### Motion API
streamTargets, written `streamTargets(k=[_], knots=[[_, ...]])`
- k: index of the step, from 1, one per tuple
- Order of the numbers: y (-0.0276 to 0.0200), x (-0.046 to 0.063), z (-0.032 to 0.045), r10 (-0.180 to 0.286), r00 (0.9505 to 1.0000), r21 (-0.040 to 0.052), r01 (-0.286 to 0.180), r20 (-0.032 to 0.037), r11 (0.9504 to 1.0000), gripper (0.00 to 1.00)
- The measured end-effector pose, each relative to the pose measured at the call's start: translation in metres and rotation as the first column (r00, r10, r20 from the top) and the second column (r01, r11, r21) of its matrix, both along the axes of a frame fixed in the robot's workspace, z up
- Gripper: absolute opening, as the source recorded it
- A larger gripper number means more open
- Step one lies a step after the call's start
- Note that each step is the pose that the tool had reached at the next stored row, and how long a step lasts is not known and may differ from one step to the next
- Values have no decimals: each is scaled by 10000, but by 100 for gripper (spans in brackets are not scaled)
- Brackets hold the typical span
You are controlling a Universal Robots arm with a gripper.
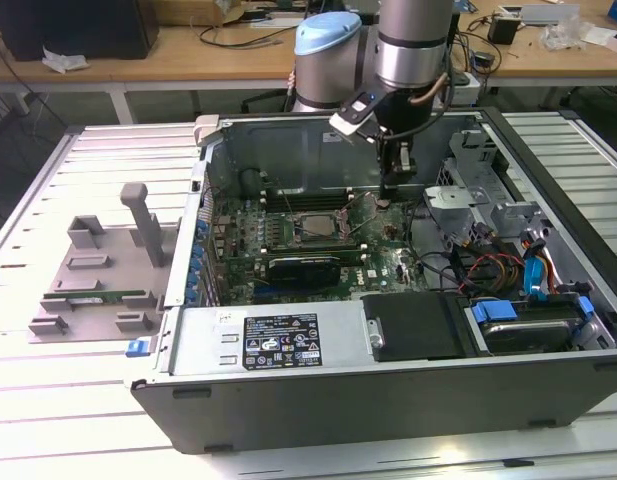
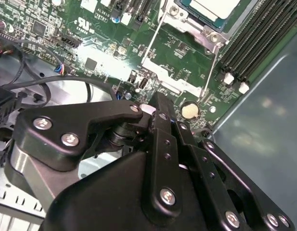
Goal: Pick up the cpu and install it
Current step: 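Close the cpu cover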
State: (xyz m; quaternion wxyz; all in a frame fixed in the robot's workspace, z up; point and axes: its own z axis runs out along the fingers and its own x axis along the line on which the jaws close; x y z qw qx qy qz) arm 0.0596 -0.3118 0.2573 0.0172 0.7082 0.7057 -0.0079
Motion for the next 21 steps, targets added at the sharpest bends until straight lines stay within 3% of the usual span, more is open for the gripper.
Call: streamTargets(k=[4,6,8,10,13,16,21], knots=[[-1,28,-85,-15,10000,0,15,-84,10000,11],[-1,27,-112,-16,10000,13,16,-94,10000,11],[-1,28,-132,15,10000,201,-13,-95,9998,11],[-1,28,-142,26,10000,276,-24,-93,9996,11],[-2,27,-159,37,9999,294,-34,-95,9996,11],[-1,25,-168,47,9999,370,-44,-93,9993,11],[1,-25,-177,47,9999,375,-43,-93,9993,11]])
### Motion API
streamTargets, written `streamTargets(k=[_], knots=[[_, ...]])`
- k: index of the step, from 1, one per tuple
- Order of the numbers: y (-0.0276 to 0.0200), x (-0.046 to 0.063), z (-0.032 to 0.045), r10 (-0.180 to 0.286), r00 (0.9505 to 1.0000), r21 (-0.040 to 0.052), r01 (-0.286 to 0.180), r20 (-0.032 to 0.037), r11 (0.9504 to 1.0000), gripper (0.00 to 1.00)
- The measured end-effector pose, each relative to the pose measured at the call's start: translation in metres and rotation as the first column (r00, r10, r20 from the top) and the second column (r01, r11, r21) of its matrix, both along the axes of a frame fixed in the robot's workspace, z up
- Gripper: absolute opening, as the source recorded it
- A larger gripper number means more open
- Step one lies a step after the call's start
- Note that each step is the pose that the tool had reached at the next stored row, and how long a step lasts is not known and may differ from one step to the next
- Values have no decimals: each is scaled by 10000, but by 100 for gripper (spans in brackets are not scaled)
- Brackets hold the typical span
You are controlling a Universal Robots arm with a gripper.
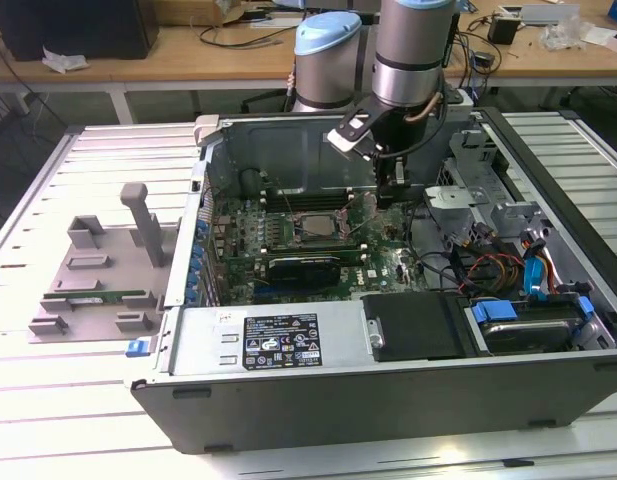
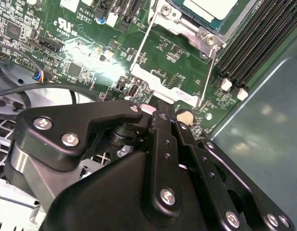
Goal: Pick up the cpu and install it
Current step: 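Close the cpu cover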
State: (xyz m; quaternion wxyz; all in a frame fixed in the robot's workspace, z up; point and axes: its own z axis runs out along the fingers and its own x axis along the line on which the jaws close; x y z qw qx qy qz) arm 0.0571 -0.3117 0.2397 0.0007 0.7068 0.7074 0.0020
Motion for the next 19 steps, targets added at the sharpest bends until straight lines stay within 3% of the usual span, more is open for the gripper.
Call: streamTargets(k=[19], knots=[[28,-303,0,0,10000,0,0,95,10000,11]])
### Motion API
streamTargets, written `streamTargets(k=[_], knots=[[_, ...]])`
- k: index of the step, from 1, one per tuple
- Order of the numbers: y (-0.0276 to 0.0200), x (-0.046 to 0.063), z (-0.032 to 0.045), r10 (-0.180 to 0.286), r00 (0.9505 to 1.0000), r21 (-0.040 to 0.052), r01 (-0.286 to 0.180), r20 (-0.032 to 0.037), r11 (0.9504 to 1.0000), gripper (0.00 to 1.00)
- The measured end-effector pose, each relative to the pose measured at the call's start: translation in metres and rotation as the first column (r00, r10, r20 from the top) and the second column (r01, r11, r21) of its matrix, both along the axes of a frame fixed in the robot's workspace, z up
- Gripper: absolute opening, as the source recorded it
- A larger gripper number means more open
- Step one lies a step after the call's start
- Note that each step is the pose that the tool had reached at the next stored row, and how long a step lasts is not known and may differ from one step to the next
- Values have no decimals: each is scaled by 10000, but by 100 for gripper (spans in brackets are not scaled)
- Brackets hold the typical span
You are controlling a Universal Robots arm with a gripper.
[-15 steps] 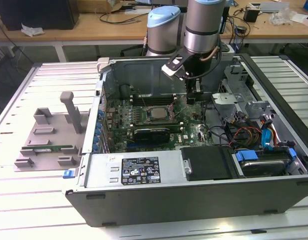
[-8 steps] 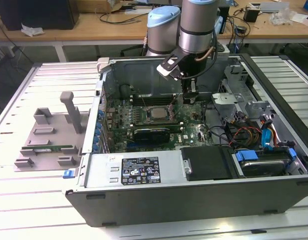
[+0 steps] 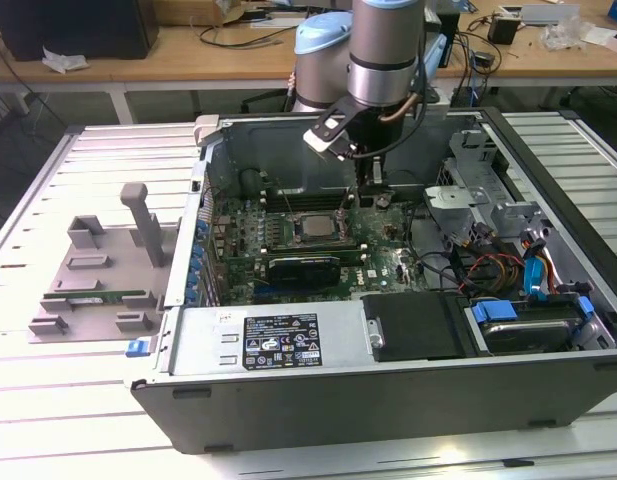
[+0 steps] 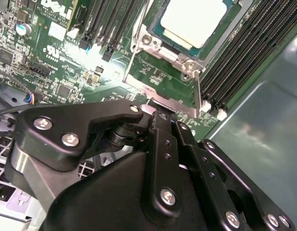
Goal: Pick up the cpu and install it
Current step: 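Close the cpu cover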
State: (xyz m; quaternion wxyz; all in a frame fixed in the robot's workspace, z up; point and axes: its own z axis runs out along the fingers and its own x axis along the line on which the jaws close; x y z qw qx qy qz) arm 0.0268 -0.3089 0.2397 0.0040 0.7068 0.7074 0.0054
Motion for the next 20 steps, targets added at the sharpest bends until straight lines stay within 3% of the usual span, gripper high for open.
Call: streamTargets(k=[10,20], knots=[[55,-166,0,0,10000,-1,0,46,10000,11],[77,-238,0,0,10000,0,0,61,10000,11]])
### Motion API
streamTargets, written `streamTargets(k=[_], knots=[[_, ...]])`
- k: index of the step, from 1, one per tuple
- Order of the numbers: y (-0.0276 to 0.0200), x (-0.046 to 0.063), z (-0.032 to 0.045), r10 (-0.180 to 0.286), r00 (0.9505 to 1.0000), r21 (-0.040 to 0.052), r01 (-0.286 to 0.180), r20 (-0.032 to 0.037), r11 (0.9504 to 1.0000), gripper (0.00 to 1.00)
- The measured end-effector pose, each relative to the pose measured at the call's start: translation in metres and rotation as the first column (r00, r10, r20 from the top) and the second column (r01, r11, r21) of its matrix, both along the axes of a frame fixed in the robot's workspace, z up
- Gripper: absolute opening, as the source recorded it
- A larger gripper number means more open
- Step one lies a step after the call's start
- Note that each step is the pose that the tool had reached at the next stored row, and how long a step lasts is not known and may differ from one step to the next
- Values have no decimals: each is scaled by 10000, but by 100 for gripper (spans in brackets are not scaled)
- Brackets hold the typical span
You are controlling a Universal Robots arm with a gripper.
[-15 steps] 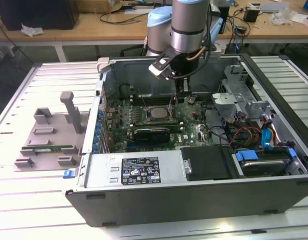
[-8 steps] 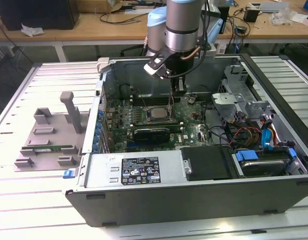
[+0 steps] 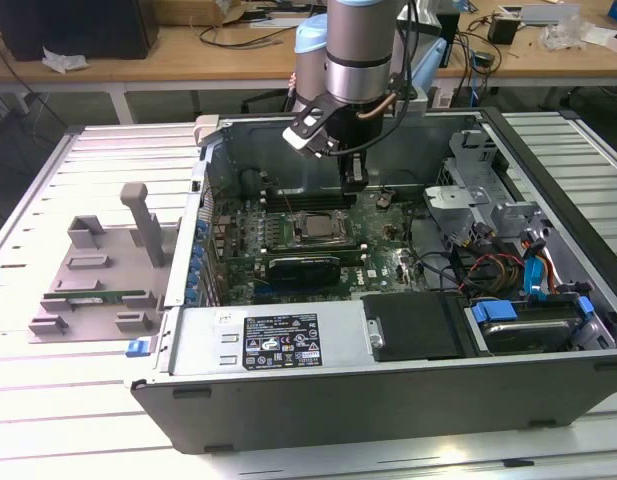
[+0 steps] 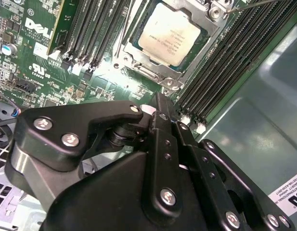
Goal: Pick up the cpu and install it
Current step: 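Close the cpu cover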
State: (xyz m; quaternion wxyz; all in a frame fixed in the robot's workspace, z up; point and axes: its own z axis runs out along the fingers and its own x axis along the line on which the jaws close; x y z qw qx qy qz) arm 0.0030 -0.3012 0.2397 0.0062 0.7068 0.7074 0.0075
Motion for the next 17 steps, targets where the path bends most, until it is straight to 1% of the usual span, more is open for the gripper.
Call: streamTargets(k=[4,9,13,15,17], knots=[[1,-9,-9,-1,10000,-15,1,-2,10000,11],[-14,-66,-28,-1,10000,-21,1,-7,10000,11],[-71,-137,-43,0,10000,-50,0,-33,10000,11],[-92,-160,-47,0,10000,-54,0,-35,10000,11],[-111,-212,-50,0,10000,-54,0,-35,10000,11]])
